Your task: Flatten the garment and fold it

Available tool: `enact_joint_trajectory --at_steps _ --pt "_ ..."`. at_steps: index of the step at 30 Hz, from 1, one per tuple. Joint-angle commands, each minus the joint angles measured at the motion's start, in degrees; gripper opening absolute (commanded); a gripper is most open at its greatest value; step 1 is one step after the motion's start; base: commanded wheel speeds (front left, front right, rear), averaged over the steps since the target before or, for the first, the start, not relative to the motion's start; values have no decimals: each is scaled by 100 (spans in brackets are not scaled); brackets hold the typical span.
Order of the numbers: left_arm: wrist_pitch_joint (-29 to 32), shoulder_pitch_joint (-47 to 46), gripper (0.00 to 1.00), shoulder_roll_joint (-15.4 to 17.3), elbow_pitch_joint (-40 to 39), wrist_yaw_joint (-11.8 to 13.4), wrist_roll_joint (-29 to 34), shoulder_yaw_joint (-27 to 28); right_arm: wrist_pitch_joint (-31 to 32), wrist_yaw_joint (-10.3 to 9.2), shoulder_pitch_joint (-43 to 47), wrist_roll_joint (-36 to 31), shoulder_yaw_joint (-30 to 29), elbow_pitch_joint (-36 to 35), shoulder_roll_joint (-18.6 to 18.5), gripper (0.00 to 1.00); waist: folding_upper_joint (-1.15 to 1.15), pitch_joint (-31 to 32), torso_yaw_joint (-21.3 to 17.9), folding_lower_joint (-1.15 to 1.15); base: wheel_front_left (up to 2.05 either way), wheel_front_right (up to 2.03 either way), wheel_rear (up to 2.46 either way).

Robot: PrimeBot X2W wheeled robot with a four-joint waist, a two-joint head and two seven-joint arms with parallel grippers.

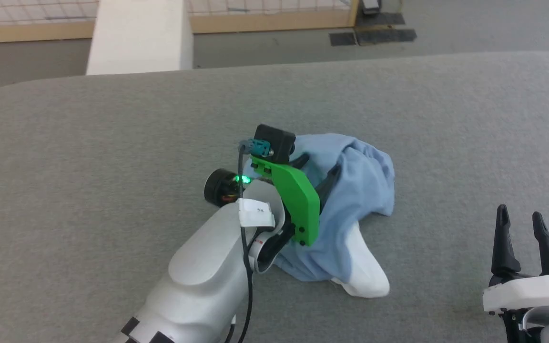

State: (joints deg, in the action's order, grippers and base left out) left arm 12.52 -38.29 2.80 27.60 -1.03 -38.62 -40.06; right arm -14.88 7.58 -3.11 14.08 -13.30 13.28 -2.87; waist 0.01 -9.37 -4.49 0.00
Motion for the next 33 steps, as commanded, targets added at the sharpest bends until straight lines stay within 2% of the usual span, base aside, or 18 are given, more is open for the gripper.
enact_joint_trajectory --at_steps 1,4,7,9,14,17,19,22,28,33 --pt "-105 -46 100 9 -137 5 -83 30 -12 -9 59 -45 -13 10 0 100 -1 241 256 0 0 0 0" --pt "-336 127 100 110 -555 111 -104 162 -12 -9 127 -53 -39 5 0 100 -1 350 385 0 0 0 0" --pt "-717 436 100 385 -1039 332 -12 369 -12 -9 182 -59 -49 -8 0 100 -1 426 455 0 0 0 0" --pt "-1075 744 100 587 -1384 499 52 549 -12 -9 215 -60 -55 -22 0 100 -1 465 483 0 0 0 0" --pt "-2275 1835 100 1101 -2237 648 174 994 -12 -9 281 -43 -50 -65 0 100 -1 540 460 0 0 0 0" --pt "-2691 2570 100 1232 -2560 790 287 1393 -12 -9 332 -32 -68 -92 0 100 -1 563 457 0 0 0 0" --pt "-2742 3044 100 1156 -2833 861 423 1789 -12 -9 356 -33 -61 -104 0 100 -1 562 455 0 0 0 0" --pt "-2748 3751 100 841 -3296 842 912 2494 -12 -9 371 -53 -51 -120 0 100 -1 559 454 0 0 0 0" --pt "-2750 4594 100 341 -3150 379 1625 3086 -12 -9 464 -109 -20 -99 0 100 -1 665 487 0 0 0 0" --pt "-2751 4712 100 90 -3043 75 1768 3382 -12 -9 478 -117 22 -64 0 100 -1 741 553 0 0 0 0"
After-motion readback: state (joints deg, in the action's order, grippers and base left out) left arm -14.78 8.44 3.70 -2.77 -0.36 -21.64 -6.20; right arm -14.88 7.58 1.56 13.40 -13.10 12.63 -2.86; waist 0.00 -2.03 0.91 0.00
